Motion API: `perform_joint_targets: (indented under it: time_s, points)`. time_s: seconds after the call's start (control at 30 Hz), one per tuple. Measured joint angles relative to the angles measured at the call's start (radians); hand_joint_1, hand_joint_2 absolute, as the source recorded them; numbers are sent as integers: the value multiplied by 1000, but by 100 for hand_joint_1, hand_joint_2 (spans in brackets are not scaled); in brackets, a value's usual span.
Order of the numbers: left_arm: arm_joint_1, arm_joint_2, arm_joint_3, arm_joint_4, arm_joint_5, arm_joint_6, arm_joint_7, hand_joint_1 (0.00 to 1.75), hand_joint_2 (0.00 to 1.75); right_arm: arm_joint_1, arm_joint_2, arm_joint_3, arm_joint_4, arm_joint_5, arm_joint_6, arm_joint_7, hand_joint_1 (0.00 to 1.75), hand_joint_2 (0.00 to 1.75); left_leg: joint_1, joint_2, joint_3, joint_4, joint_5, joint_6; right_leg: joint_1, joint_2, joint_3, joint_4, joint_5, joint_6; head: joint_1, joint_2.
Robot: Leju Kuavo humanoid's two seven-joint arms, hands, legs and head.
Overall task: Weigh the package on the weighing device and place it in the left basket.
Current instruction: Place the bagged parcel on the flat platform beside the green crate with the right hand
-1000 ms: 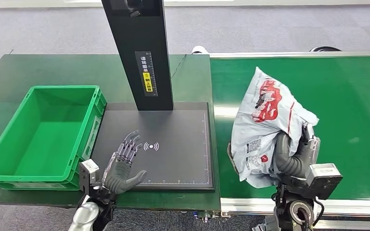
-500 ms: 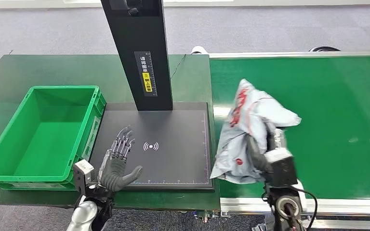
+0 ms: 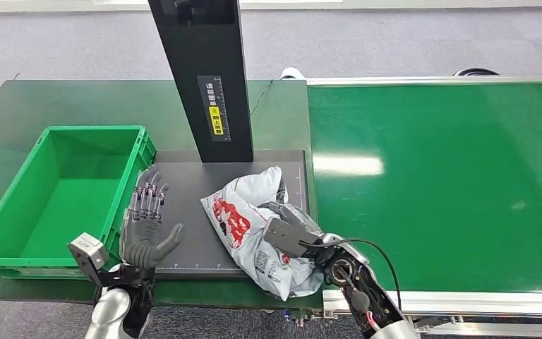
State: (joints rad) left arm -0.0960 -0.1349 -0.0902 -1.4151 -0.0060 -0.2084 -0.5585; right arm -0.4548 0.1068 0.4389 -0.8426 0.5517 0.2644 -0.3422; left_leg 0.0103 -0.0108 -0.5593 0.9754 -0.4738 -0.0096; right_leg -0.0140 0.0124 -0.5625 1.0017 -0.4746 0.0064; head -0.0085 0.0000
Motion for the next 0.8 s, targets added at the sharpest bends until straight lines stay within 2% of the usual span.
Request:
perform_joint_targets:
  time_s: [0.23,0.37,0.43,0.53,0.73,0.8]
  points:
    - [-6,1,0,-9,10,9,0,0,175,-64,21,56,128,-57,45,-76,175,175,0,0,1,0,0,0,0,0,0,0,0,0,0,0]
    - [-5,3,0,-10,11,12,-4,0,175,-66,22,60,145,-102,49,-163,175,175,0,0,0,0,0,0,0,0,0,0,0,0,0,0]
    - [-1,4,-1,-10,14,12,-12,0,175,-62,21,58,146,-122,25,-217,175,175,0,0,0,0,0,0,0,0,0,0,0,0,0,0]
    - [7,4,-3,-10,16,12,-20,0,175,-52,20,47,145,-129,-65,-265,175,175,0,0,0,0,0,0,0,0,0,0,0,0,0,0]
    - [10,5,-8,-10,17,11,-20,0,175,-38,18,18,141,-124,-158,-287,173,175,0,0,0,0,0,0,0,0,0,0,0,0,0,0]
    - [9,5,-11,-10,17,9,-20,0,175,-30,18,7,132,-122,-211,-293,123,175,0,0,0,0,0,0,0,0,0,0,0,0,0,0]
